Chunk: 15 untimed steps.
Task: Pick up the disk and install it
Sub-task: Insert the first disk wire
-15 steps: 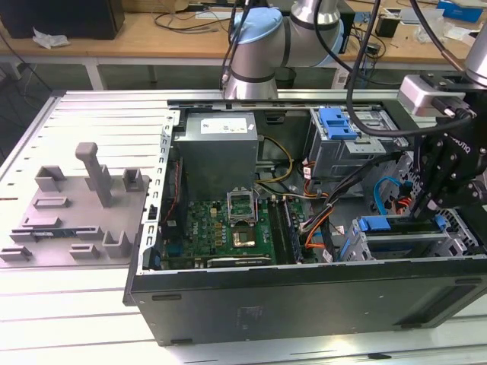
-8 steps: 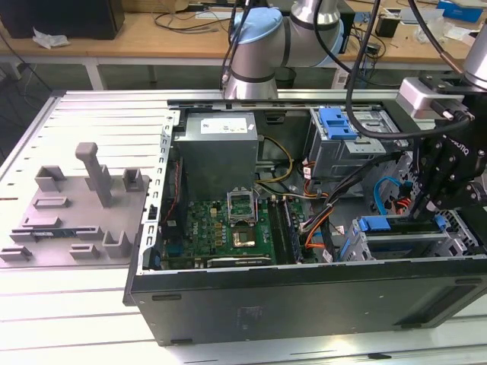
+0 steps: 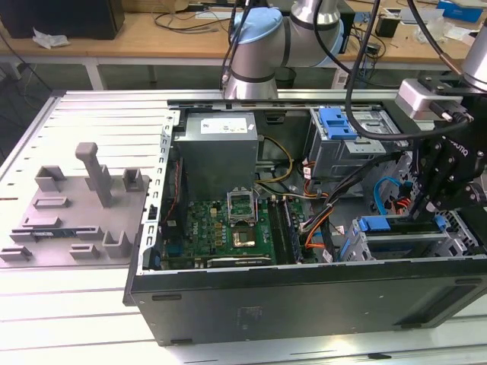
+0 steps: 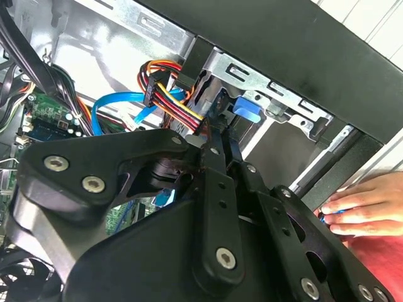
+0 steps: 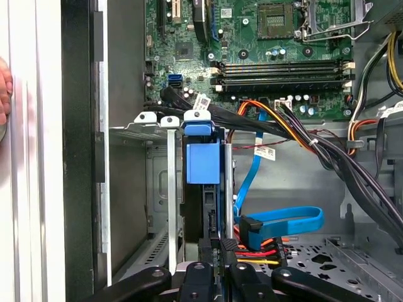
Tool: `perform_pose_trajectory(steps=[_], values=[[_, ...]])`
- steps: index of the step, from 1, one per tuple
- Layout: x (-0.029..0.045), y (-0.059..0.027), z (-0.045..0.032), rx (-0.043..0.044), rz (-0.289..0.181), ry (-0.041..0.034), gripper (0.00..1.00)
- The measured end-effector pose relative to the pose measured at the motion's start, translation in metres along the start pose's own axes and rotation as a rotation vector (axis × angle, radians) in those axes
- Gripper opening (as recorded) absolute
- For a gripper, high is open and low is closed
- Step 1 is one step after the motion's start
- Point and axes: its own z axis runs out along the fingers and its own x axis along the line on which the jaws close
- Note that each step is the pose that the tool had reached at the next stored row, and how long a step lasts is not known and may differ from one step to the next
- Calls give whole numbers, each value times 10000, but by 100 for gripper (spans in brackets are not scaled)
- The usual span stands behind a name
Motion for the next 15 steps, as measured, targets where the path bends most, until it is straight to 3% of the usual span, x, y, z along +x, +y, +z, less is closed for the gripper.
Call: perform_pose_trajectory(steps=[2, 3, 15], values=[[2, 0, -9, 3, 0, 5, 17], [4, 0, -29, 4, 0, 8, 30], [-8, 5, -257, 9, 0, 10, 30]])
